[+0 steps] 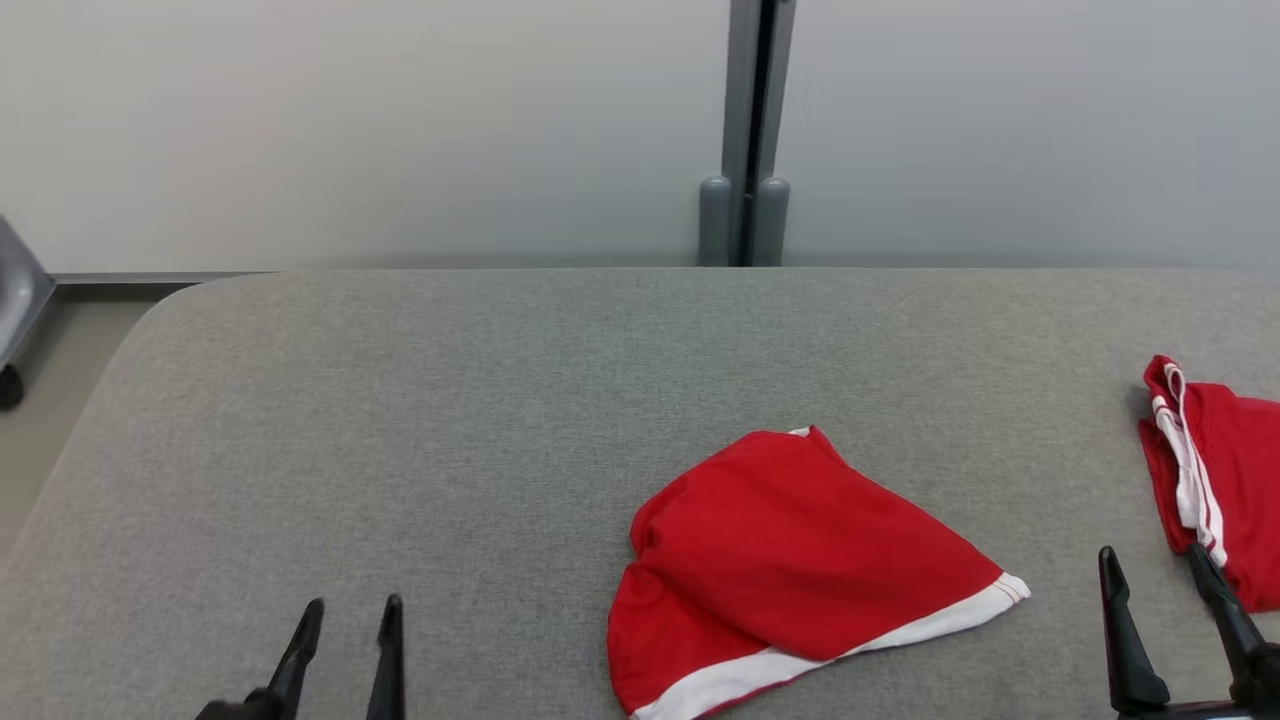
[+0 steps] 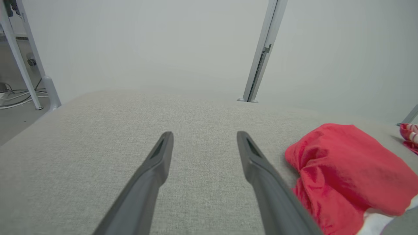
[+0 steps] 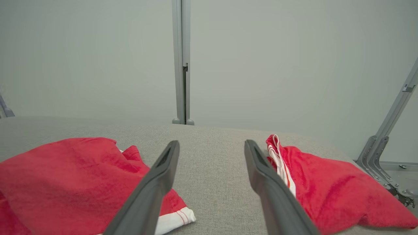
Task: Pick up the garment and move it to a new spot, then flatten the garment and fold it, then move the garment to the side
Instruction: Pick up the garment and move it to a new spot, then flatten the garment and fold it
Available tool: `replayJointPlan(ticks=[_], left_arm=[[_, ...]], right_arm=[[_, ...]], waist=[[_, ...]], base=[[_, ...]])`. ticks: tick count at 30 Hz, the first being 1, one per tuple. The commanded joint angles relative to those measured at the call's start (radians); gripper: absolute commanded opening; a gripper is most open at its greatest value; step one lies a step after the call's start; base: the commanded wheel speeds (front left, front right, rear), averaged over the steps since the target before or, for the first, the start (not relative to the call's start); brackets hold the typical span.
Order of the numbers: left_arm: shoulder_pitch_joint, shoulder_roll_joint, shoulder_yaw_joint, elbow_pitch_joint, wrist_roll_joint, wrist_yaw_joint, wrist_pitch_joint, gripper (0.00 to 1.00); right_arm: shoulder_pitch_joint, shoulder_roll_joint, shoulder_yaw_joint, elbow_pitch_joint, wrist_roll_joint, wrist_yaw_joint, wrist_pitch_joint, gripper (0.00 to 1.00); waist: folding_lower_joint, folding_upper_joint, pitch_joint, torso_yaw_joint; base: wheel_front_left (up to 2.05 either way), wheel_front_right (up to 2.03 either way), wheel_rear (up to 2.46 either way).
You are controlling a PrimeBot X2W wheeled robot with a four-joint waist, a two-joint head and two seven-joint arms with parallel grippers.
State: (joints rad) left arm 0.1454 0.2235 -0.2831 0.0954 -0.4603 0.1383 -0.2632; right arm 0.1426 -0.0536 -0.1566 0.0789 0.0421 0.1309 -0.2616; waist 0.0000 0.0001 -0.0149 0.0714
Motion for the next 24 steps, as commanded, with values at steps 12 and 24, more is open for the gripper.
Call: replayJointPlan(ticks=[12,24], left_arm=[[0.11,-0.148,0.267,-0.001,0.215,-0.202,-0.002,1.0],[0.087,-0.171,0.304,0.006,0.229,-0.251,-0.002,1.0]], right_arm=[[0.021,0.001,-0.011,0.059,0.034,0.0,-0.005,1.0],[0.007,0.001,-0.004,0.067,0.032,0.0,-0.005,1.0]], waist=[[0.0,-0.0001,-0.011,0.009],[0.0,-0.0001,-0.011,0.006]], base=[[0.0,0.0,0.0],[0.0,0.0,0.0]])
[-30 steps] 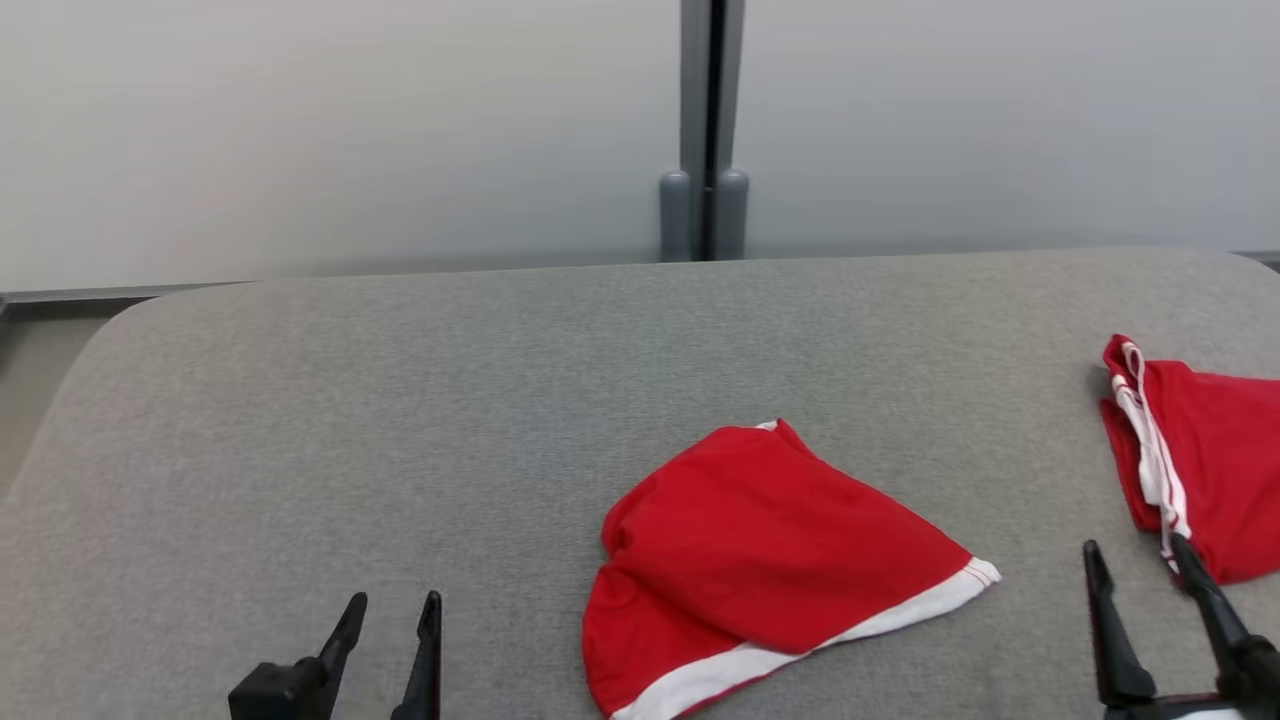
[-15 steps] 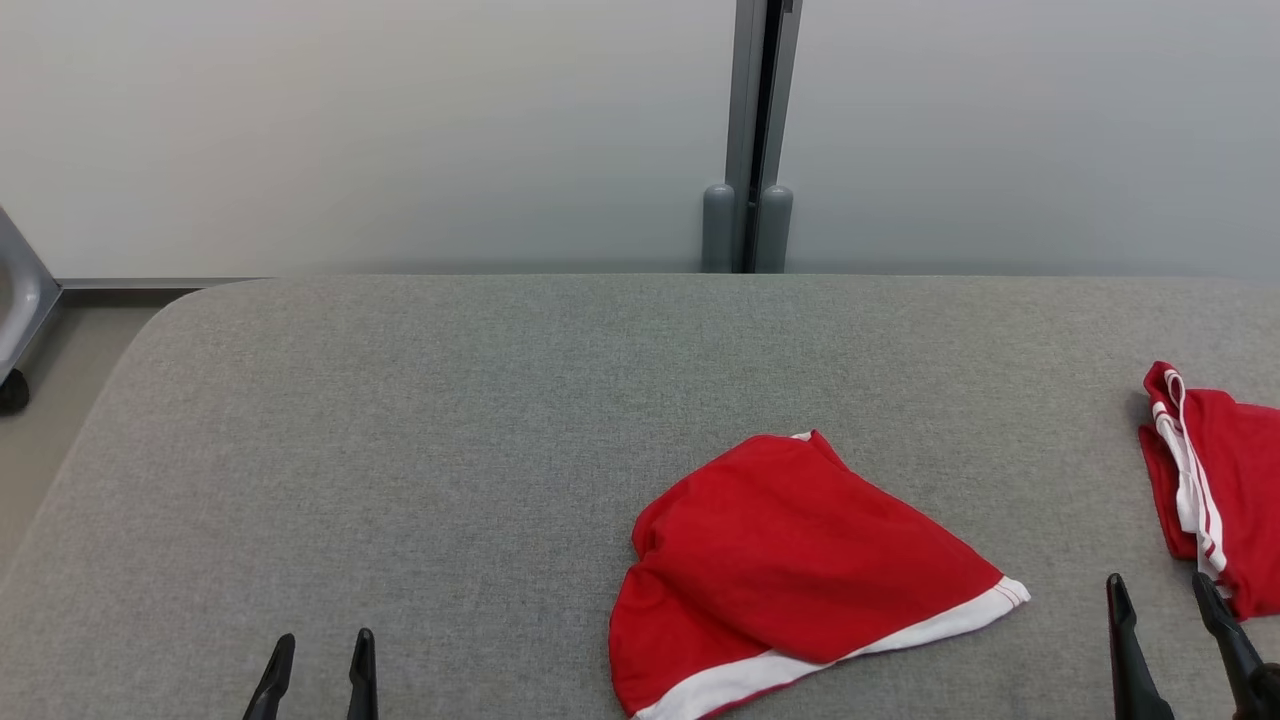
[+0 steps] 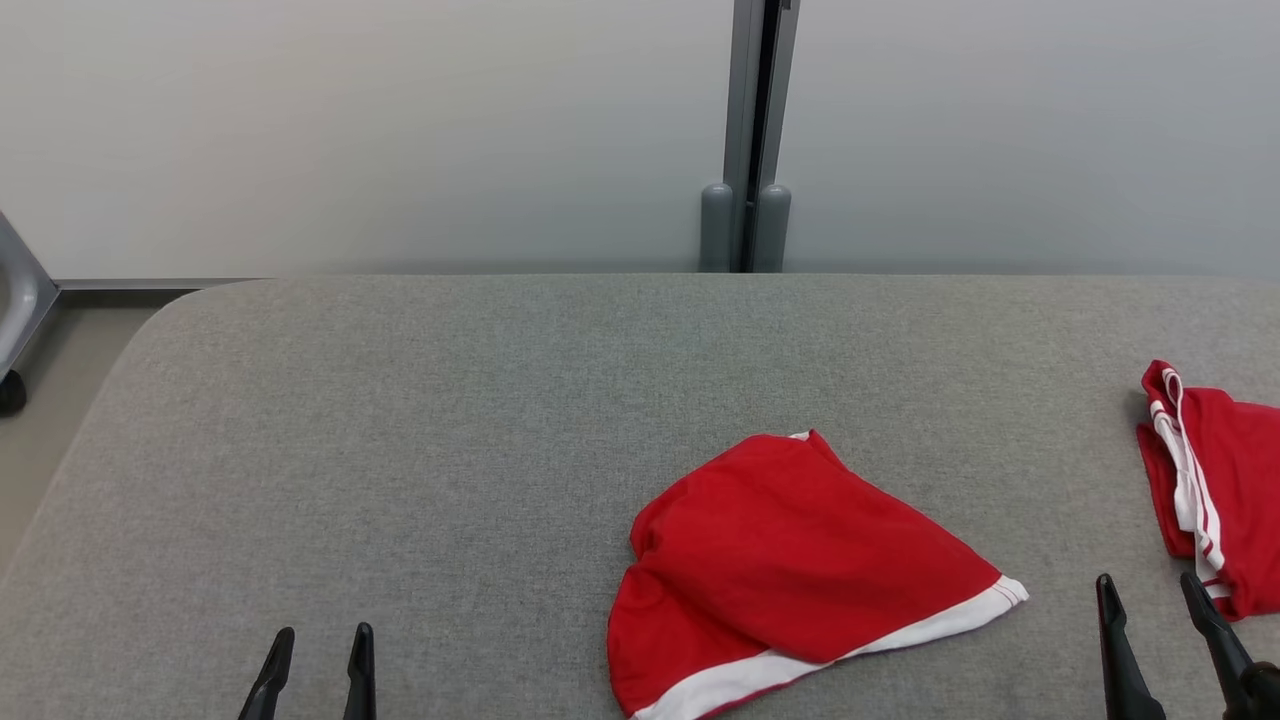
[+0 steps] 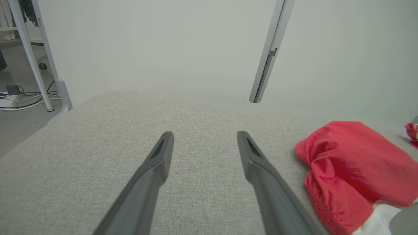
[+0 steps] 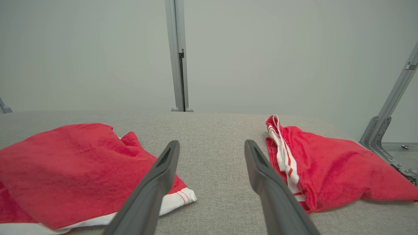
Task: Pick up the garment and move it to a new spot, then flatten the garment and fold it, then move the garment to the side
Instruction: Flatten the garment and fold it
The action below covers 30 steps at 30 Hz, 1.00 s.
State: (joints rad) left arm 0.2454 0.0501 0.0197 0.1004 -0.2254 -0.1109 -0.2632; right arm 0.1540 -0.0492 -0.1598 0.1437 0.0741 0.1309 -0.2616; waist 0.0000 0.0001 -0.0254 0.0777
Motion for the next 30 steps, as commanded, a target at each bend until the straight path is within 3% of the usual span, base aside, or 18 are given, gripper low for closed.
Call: replayJointPlan(ticks=[1,10,13,16,17,21,24,30], left_arm=[[-0.012,0.002,-0.001,0.001,-0.008,-0.002,-0.002,1.0],[-0.032,0.002,-0.005,-0.087,-0.086,0.0,-0.002,1.0],[-0.013,0.0,-0.086,-0.061,-0.134,0.001,0.002,1.0],[-0.027,0.004,-0.178,-0.016,-0.209,0.007,0.145,1.0],[-0.027,0.004,-0.178,-0.016,-0.209,0.007,0.145,1.0],[-0.048,0.002,-0.277,-0.019,-0.332,0.016,0.329,1.0],[-0.065,0.003,-0.34,-0.007,-0.362,0.021,0.433,1.0],[-0.116,0.003,-0.415,0.01,-0.422,0.024,0.498,1.0]], right_arm=[[-0.004,-0.003,0.001,0.003,0.0,0.0,-0.005,1.0],[-0.058,-0.01,0.06,-0.021,0.023,0.0,-0.005,1.0],[-0.094,-0.083,0.135,0.048,0.007,0.0,0.023,1.0],[-0.161,-0.177,0.225,0.129,0.013,0.0,0.14,1.0],[-0.161,-0.177,0.225,0.129,0.013,0.0,0.14,1.0],[-0.231,-0.25,0.308,0.206,0.041,0.0,0.271,1.0],[-0.282,-0.279,0.364,0.254,0.065,0.0,0.337,1.0],[-0.363,-0.309,0.45,0.31,0.117,0.0,0.375,1.0]], waist=[[0.0,-0.0001,-0.001,-0.001],[0.0,-0.0001,0.012,-0.015],[0.0,-0.0001,0.014,-0.022],[0.0,-0.0001,0.021,-0.02],[0.0,-0.0001,0.021,-0.02],[0.0,-0.0001,0.051,-0.01],[0.0,-0.0001,0.088,-0.003],[0.0,-0.0001,0.157,0.006]], base=[[0.0,0.0,0.0],[0.0,0.0,0.0],[0.0,0.0,0.0],[0.0,0.0,0.0],[0.0,0.0,0.0],[0.0,0.0,0.0],[0.0,0.0,0.0],[0.0,0.0,0.0]])
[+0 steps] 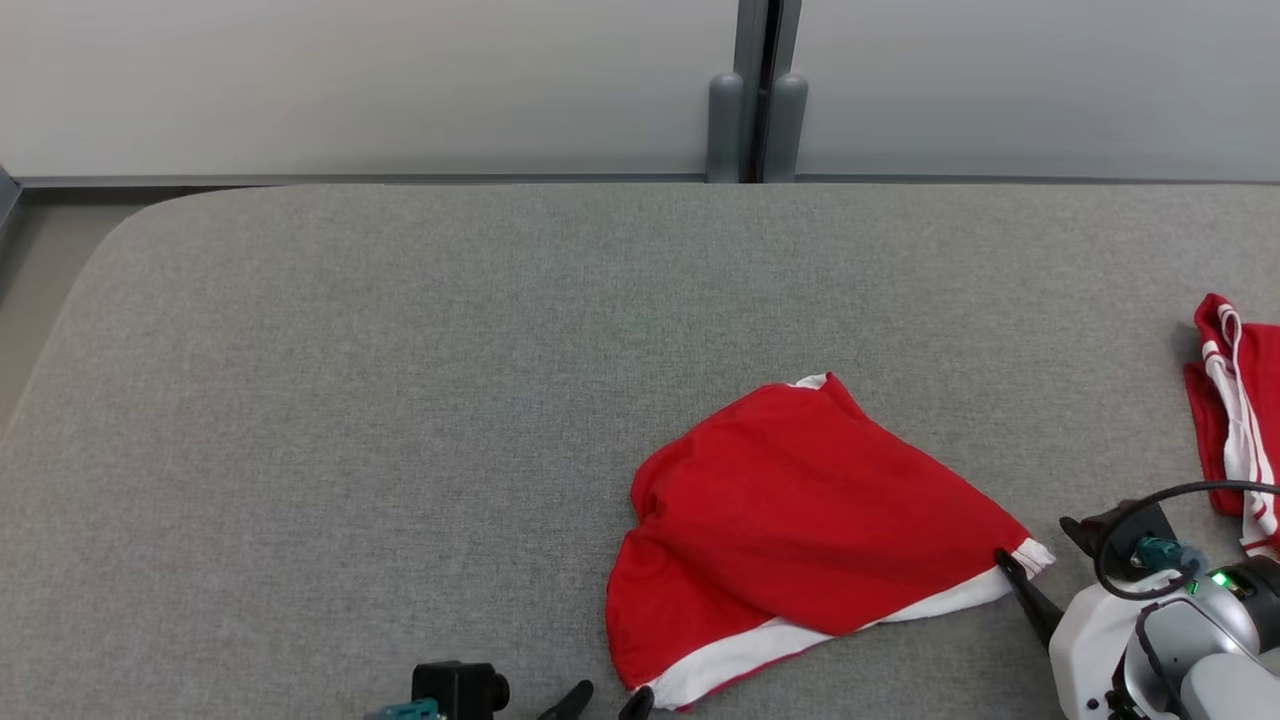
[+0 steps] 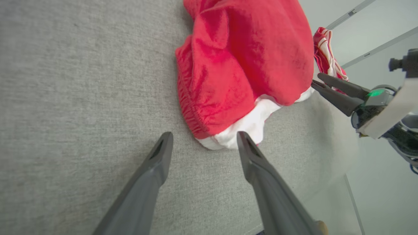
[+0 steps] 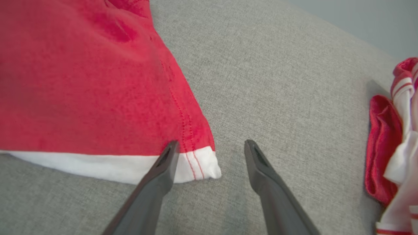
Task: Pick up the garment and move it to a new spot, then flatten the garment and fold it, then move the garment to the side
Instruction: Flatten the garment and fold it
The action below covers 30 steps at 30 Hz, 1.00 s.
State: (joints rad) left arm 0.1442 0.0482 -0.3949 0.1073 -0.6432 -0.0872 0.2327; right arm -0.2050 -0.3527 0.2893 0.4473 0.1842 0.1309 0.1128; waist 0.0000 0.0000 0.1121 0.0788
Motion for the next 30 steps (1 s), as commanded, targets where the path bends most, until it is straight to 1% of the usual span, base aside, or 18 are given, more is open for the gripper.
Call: replayJointPlan(ticks=[1,5,10,13,14,15,16,17,20,22,24,26,30], left_arm=[[-0.021,0.005,-0.009,0.007,-0.013,-0.002,0.004,1.0],[-0.046,0.005,-0.033,0.017,-0.035,-0.007,0.008,1.0],[-0.056,0.005,-0.052,0.028,-0.054,-0.016,0.01,1.0],[-0.075,0.012,-0.057,0.043,-0.043,-0.017,0.006,1.0],[-0.08,0.011,-0.063,0.049,-0.051,-0.021,0.01,1.0],[-0.086,0.01,-0.068,0.054,-0.055,-0.025,0.009,0.88],[-0.092,0.011,-0.073,0.059,-0.056,-0.025,0.006,0.42],[-0.097,0.012,-0.08,0.063,-0.058,-0.028,0.003,0.0],[-0.106,0.021,-0.101,0.067,-0.074,-0.035,0.007,0.0],[-0.099,0.036,-0.106,0.051,-0.083,-0.038,0.01,0.0],[-0.083,0.052,-0.104,0.002,-0.101,-0.04,0.012,0.0],[-0.068,0.075,-0.098,-0.082,-0.122,-0.042,0.025,0.0],[-0.051,0.144,-0.064,-0.33,-0.167,-0.038,0.086,0.0]], right_arm=[[-0.009,-0.007,0.012,0.012,0.017,0.0,0.003,1.0],[-0.023,-0.023,0.048,0.04,0.044,0.0,0.0,1.0],[-0.039,-0.032,0.066,0.058,0.064,0.0,-0.009,1.0],[-0.049,-0.034,0.078,0.061,0.078,0.0,-0.011,1.0],[-0.049,-0.034,0.086,0.062,0.086,0.0,-0.005,0.76],[-0.049,-0.036,0.095,0.061,0.092,0.0,0.001,0.46],[-0.049,-0.038,0.107,0.061,0.104,0.0,0.008,0.35],[-0.047,-0.042,0.125,0.057,0.116,0.0,0.016,0.0],[-0.043,-0.066,0.157,0.029,0.181,0.0,0.029,0.0],[-0.037,-0.08,0.147,-0.013,0.241,0.0,0.026,0.0],[-0.034,-0.098,0.122,-0.089,0.316,0.0,0.028,0.0],[-0.018,-0.129,0.087,-0.184,0.394,0.0,0.041,0.0],[0.032,-0.189,-0.021,-0.427,0.544,0.0,0.091,0.0]], waist=[[0.0,0.0,0.027,0.007],[0.0,0.0,0.053,0.008],[0.0,0.0,0.071,0.0],[0.0,0.0,0.084,-0.007],[0.0,0.0,0.088,-0.008],[0.0,0.0,0.091,-0.009],[0.0,0.0,0.094,-0.011],[0.0,0.0,0.095,-0.013],[0.0,0.0,0.092,-0.017],[0.0,0.0,0.082,-0.019],[0.0,0.0,0.072,-0.022],[0.0,0.0,0.064,-0.024],[0.0,0.0,0.063,-0.028]], base=[[0.0,0.0,0.0],[0.0,0.0,0.0],[0.0,0.0,0.0],[0.0,0.0,0.0],[0.0,0.0,0.0],[0.0,0.0,0.0],[0.0,0.0,0.0],[0.0,0.0,0.0],[0.0,0.0,0.0],[0.0,0.0,0.0],[0.0,0.0,0.0],[0.0,0.0,0.0],[0.0,0.0,0.0]])
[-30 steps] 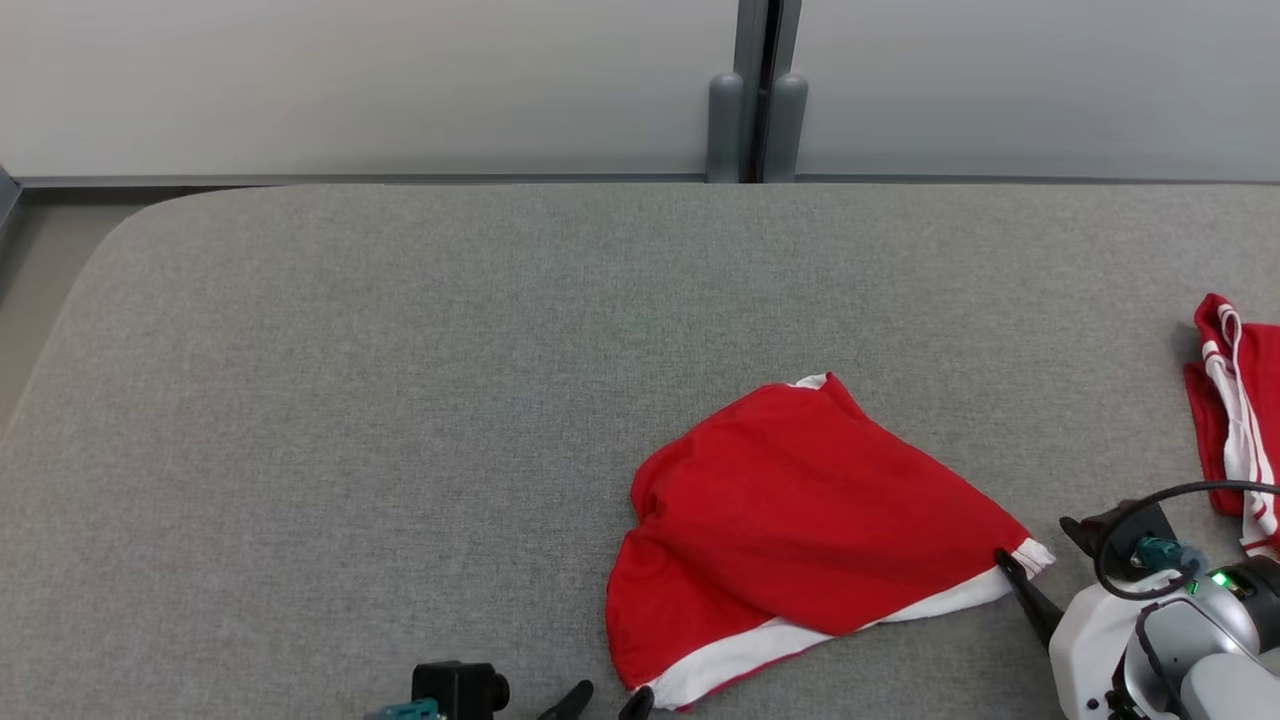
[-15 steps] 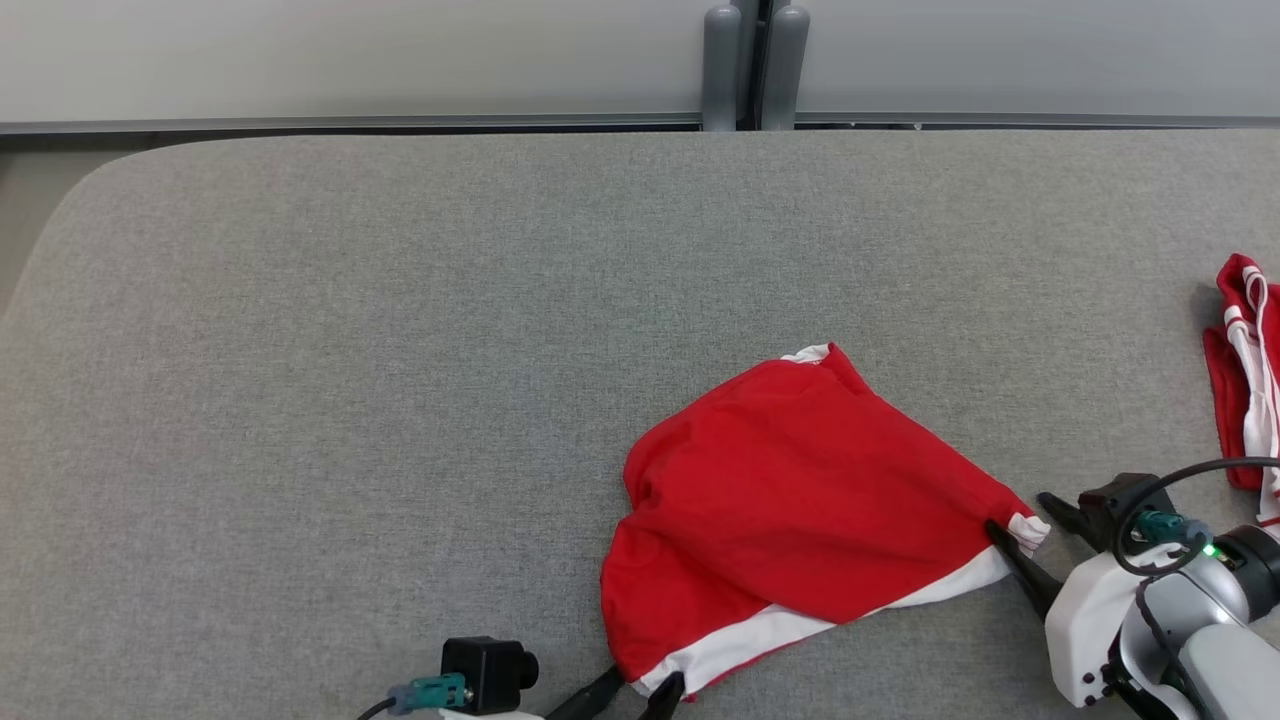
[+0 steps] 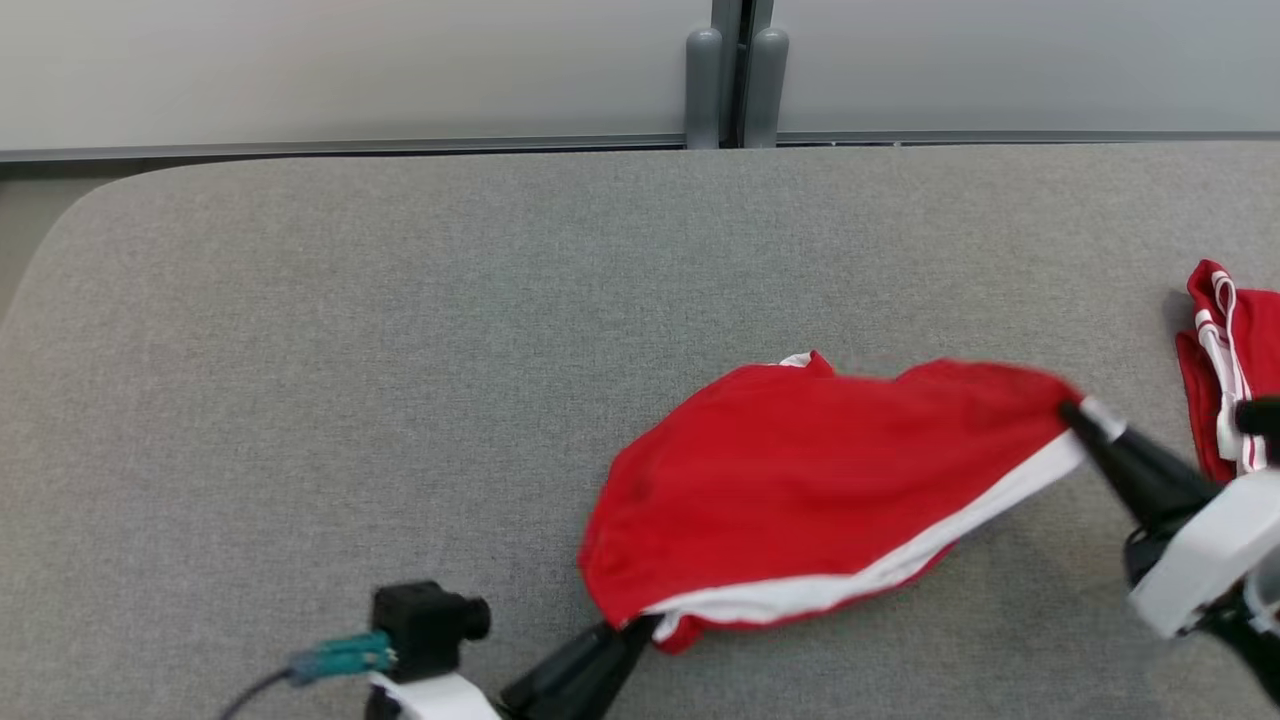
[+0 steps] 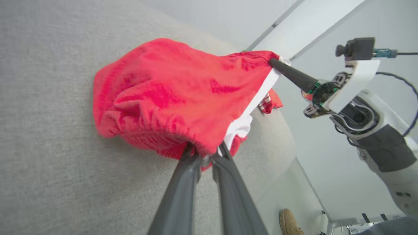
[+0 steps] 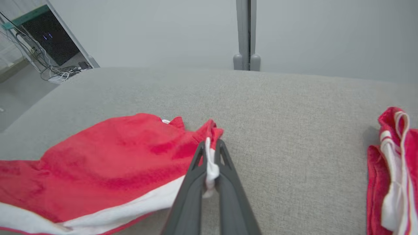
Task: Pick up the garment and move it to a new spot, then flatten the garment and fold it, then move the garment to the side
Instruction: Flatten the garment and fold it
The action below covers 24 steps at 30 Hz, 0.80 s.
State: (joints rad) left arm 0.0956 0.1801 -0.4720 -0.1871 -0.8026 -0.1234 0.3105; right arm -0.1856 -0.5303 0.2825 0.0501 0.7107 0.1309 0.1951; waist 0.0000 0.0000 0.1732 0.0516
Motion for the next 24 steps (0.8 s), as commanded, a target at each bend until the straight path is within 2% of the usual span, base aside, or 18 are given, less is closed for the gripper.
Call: replayJointPlan(ticks=[1,2,7,10,12,15,18,21,22,24], left_arm=[[-0.008,0.029,0.025,-0.097,-0.022,0.006,0.029,0.0],[-0.008,0.029,0.025,-0.097,-0.022,0.006,0.029,0.0],[-0.137,0.103,0.118,-0.336,-0.07,0.046,0.147,0.0],[-0.302,0.139,0.184,-0.38,-0.097,0.069,0.229,0.0],[-0.435,0.15,0.214,-0.358,-0.117,0.083,0.284,0.0],[-0.671,0.145,0.247,-0.271,-0.127,0.103,0.337,0.0],[-0.917,0.116,0.26,-0.135,-0.111,0.112,0.351,0.0],[-1.155,0.076,0.268,0.042,-0.076,0.11,0.318,0.0],[-1.296,0.063,0.275,0.172,-0.034,0.101,0.273,0.0],[-1.415,0.05,0.281,0.287,0.004,0.089,0.215,0.0]], right_arm=[[0.017,-0.026,-0.051,-0.086,0.048,0.0,0.025,0.0],[0.017,-0.026,-0.051,-0.086,0.048,0.0,0.025,0.0],[-0.045,-0.052,-0.208,-0.298,0.181,0.0,0.121,0.0],[-0.17,-0.041,-0.274,-0.329,0.215,0.0,0.188,0.0],[-0.278,-0.023,-0.298,-0.309,0.215,0.0,0.238,0.0],[-0.49,0.023,-0.329,-0.247,0.153,0.0,0.29,0.0],[-0.726,0.102,-0.339,-0.149,0.069,0.0,0.326,0.0],[-0.967,0.192,-0.357,-0.028,-0.045,0.0,0.311,0.0],[-1.111,0.259,-0.375,0.062,-0.121,0.0,0.267,0.0],[-1.234,0.322,-0.394,0.143,-0.185,0.0,0.202,0.0]], waist=[[0.0,0.0,0.007,-0.003],[0.0,0.0,0.007,-0.003],[0.0,0.0,0.07,-0.014],[0.0,0.0,0.136,-0.023],[0.0,0.0,0.187,-0.024],[0.0,0.0,0.269,-0.019],[0.0,0.0,0.35,-0.013],[0.0,0.0,0.418,-0.005],[0.0,0.0,0.454,-0.005],[0.0,0.0,0.486,-0.012]], base=[[0.0,0.0,0.0],[0.0,0.0,0.0],[0.0,0.0,0.0],[0.0,0.0,0.0],[0.0,0.0,0.0],[0.0,0.0,0.0],[0.0,0.0,0.0],[0.0,0.0,0.0],[0.0,0.0,0.0],[0.0,0.0,0.0]])
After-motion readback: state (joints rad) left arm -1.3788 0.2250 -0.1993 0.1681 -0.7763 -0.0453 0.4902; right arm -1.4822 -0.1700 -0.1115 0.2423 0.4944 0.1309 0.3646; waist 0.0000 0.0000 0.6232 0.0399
